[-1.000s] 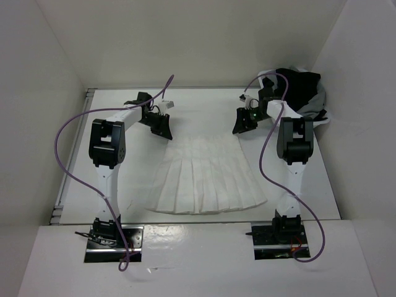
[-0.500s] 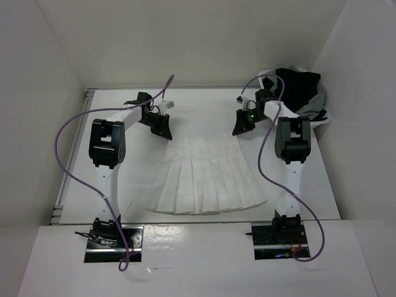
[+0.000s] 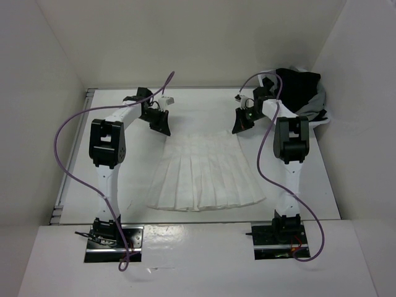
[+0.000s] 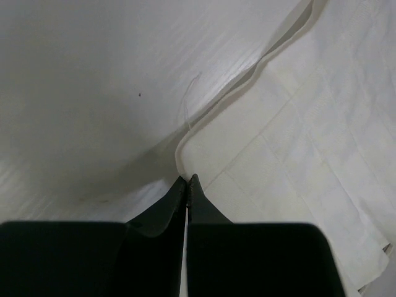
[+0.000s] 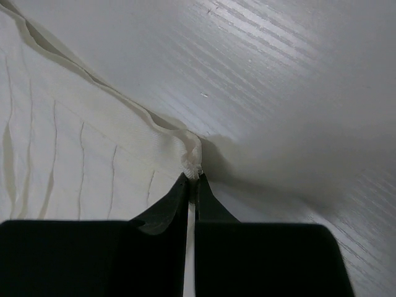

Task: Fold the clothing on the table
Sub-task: Fold the skirt

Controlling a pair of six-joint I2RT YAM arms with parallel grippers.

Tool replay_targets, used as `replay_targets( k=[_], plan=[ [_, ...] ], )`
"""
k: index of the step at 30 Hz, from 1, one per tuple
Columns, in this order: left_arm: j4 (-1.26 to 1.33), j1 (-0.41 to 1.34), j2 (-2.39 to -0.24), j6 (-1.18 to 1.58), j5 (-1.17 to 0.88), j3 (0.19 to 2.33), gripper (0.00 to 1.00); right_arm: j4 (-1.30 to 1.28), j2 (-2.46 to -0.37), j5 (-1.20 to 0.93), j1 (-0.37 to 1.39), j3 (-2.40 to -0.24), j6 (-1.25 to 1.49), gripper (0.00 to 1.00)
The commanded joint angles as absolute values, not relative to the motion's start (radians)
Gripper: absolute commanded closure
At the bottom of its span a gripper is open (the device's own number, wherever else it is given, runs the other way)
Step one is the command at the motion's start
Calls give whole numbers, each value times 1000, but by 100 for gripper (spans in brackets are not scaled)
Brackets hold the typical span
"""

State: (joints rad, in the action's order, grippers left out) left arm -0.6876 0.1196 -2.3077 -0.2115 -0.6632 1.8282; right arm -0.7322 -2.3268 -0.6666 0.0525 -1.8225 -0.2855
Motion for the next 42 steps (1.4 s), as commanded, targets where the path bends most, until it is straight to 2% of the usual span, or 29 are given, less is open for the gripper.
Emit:
replay_targets(
  k=[1,16,22,29,42],
  plan=[
    [-698,83,-2253,-252,-626,1920,100,-712,-2250,-591,61,-1882,-269,100],
    [-655,55,-2155,-222,-594,2057,100,-601,-2086,-433,61,-1962,-176,100],
    [-655,55,-2089,-213,-594,2079,100,-592,-1984,-452,80,-1942,-178,100],
    [-664,55,-1941,-270,-606,1945,100,-560,-1791,-440,80,-1709,-254,100],
    [-704,55,-1629,-397,-588,1453,100,-531,-1617,-353,80,-1416,-322,100]
  ],
)
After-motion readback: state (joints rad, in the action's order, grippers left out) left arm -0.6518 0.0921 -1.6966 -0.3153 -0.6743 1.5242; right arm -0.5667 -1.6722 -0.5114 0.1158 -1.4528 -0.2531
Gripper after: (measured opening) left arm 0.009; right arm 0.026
